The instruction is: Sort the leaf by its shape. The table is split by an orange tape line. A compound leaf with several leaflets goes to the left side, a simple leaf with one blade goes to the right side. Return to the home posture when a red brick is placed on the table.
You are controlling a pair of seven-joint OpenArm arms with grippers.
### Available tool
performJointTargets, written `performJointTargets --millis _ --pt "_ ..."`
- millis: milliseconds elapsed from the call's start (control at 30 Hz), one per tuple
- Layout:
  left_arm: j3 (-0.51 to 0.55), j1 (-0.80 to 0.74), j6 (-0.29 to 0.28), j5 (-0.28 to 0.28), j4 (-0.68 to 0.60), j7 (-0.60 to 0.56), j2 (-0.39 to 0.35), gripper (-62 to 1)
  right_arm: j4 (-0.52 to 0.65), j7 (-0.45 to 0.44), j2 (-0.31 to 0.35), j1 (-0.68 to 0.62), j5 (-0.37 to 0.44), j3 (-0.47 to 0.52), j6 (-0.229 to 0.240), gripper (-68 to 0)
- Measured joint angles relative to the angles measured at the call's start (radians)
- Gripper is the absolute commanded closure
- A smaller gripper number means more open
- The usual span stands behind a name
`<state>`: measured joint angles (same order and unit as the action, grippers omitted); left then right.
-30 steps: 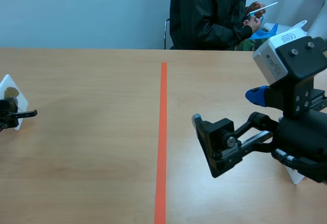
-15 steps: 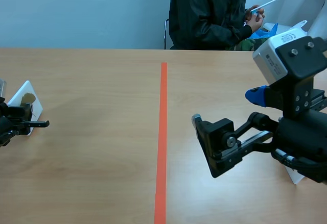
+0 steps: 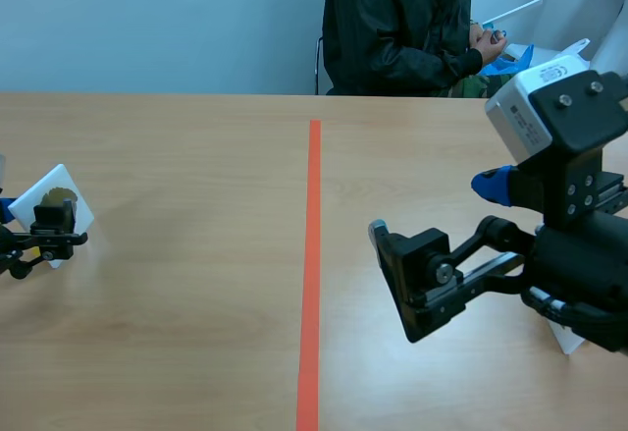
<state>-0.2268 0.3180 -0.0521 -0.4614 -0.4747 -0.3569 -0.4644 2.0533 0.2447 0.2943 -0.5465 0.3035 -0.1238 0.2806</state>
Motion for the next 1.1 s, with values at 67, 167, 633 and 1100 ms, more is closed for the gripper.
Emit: performJointTargets --millis 67,167,633,1100 --pt "0.000 -0.009 0.001 0.000 -0.031 0.000 -0.024 -52.4 0.000 0.000 0.000 0.000 0.000 0.000 0.000 -63.8" --pt "0.001 -0.039 0.008 -0.002 -0.115 0.005 -0.068 -55.9 0.000 0.000 0.000 0.000 0.000 0.000 0.000 -63.8" --pt "0.117 -0.389 -0.161 -0.050 -0.775 0.262 -0.192 -62.3 0.000 0.000 0.000 0.000 0.000 0.000 0.000 -63.9" --pt "0.165 -0.788 -0.208 -0.106 -1.208 0.369 -0.114 -62.3 0.000 -0.008 0.003 0.000 0.003 0.000 0.000 -67.9"
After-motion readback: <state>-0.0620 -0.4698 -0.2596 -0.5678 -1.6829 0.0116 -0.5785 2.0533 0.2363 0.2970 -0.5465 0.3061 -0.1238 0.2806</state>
